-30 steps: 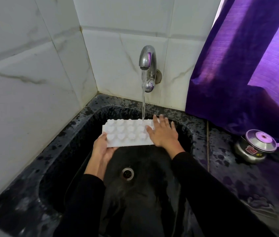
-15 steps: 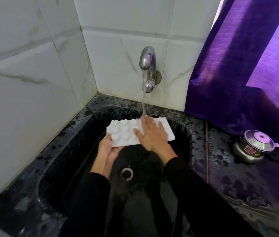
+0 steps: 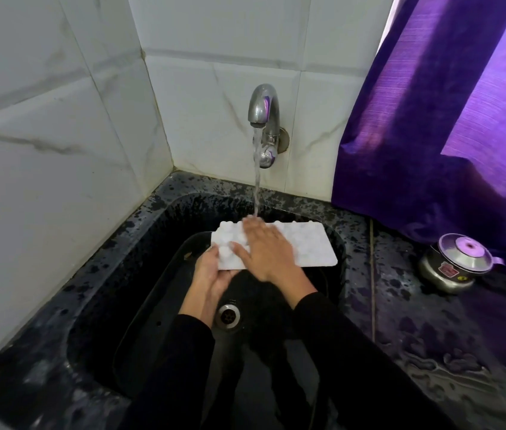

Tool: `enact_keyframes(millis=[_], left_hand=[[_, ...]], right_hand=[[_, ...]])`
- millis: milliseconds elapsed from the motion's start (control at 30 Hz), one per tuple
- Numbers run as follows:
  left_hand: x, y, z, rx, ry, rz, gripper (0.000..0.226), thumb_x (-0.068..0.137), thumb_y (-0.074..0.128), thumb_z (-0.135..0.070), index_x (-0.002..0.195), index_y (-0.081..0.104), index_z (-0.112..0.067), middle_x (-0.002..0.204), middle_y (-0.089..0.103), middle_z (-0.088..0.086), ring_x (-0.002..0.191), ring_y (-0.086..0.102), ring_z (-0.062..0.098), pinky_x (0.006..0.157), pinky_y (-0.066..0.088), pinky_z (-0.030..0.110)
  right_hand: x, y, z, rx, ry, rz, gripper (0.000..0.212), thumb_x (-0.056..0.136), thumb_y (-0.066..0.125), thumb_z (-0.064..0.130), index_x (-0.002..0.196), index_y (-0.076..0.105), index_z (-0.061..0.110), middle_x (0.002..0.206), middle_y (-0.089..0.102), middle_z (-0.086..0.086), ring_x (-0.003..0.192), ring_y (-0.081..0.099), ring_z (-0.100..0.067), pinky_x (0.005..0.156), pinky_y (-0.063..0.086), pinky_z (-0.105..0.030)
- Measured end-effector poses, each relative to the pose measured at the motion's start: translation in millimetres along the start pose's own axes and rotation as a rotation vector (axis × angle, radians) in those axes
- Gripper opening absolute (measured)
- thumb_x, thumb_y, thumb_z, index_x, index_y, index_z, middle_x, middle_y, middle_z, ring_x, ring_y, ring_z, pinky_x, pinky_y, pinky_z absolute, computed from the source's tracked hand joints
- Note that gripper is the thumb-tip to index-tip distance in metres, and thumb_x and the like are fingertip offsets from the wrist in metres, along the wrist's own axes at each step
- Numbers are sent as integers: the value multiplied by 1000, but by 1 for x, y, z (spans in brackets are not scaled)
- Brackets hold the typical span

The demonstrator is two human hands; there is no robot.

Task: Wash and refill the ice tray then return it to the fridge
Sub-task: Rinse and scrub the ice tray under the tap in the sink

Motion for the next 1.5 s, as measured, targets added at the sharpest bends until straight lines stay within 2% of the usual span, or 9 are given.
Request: enact_keyframes(millis=[133,267,400,567,700,833,967,1300,1500], left_hand=[[2,-18,-12,-16,-1,-36,31,103,31,-19,124,50,-6,107,63,16,94,62,30,59,57,41],[4,-33,-13,46,-114,-80,35,104,26,-14,129,47,-4,121,58,18,118,54,33,84,45,50],[-1,-47,-15,183,-194,-100,35,101,26,-10,124,50,1,101,60,24,91,60,35,83,47,49],[-11,-63,-1,471,-315,-60,45,98,34,-42,115,55,-6,114,53,21,117,46,40,98,34,60],[-2,-67,4,422,-259,-22,83,87,18,-75,125,56,-12,127,56,17,116,51,33,97,39,52],[3,-65,-9,539,-62,-41,89,85,16,-78,128,58,-13,129,58,11,120,50,27,112,26,47],[0,-53,-8,569,25,-13,64,92,28,-66,106,68,-19,104,70,6,98,61,22,96,43,41],[3,-24,17,306,77,-46,40,99,44,-39,123,58,-10,115,67,12,103,65,30,83,54,49],[5,-15,19,288,113,-105,35,98,45,-39,116,60,-13,106,70,10,94,67,28,68,57,41]], right_hand=[[-15,5,-66,113,185,214,107,73,38,86,155,3,28,162,-7,5,149,-6,-14,120,-3,-48],[-30,13,-85,236,204,322,117,61,87,43,153,14,33,163,2,2,150,2,-20,119,19,-49],[-35,4,-100,367,323,120,71,65,78,19,131,56,32,130,56,-3,117,52,-23,94,50,-38],[-47,5,-111,472,407,72,35,67,77,33,101,70,35,111,61,-1,105,55,-20,84,49,-33],[-55,-3,-120,465,482,-10,41,61,82,46,97,64,38,105,61,6,101,58,-18,81,47,-32],[-71,-5,-138,610,616,-149,65,52,84,60,103,54,34,93,60,10,89,58,-14,73,48,-34],[-87,-7,-148,791,727,-372,64,53,84,61,99,58,26,86,67,7,82,64,-16,68,51,-33],[-110,2,-166,1070,923,-591,55,73,80,42,105,44,17,69,50,10,55,47,-4,72,44,-32],[-111,12,-176,1228,901,-695,45,77,80,31,112,58,13,92,61,0,67,55,-4,55,43,-20]])
Point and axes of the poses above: each hand's wrist, its own x-axis towards the middle knuckle, its own y-axis out of the palm, z = x × y, the point moved 10 cm from there along x, towards the middle knuckle
